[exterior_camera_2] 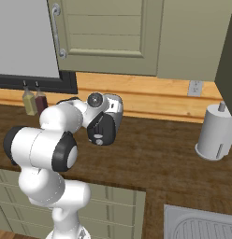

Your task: Start the toaster. Once the lever pops up, take the bread to the plate on the dining counter.

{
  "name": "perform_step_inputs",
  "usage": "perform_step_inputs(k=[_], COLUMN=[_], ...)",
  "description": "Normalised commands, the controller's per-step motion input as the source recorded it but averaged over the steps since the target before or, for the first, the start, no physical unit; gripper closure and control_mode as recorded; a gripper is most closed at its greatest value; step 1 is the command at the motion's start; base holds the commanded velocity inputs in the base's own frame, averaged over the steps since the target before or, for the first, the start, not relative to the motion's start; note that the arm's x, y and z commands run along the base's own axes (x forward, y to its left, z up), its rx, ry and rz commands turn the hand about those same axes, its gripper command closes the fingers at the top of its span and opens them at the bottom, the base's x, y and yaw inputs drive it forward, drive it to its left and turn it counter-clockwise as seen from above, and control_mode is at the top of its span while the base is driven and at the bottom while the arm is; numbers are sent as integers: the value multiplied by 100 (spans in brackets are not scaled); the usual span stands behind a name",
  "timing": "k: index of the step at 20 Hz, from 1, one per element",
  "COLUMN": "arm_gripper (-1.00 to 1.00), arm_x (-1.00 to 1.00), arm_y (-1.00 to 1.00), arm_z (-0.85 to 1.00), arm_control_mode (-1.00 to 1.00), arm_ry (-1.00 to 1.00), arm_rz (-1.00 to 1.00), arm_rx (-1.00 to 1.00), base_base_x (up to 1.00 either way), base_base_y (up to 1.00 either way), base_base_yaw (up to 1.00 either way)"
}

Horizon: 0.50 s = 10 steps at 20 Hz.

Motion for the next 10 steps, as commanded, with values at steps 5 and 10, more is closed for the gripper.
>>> perform_step_inputs(k=[5, 10], arm_gripper=[-100, -100], arm_x=[0, 0], arm_y=[0, 0], arm_z=[0, 0], arm_control_mode=[-100, -100], arm_ry=[0, 0], arm_rz=[0, 0], arm_rx=[0, 0], base_base_x=[0, 0], base_base_y=[0, 0], base_base_yaw=[0, 0])
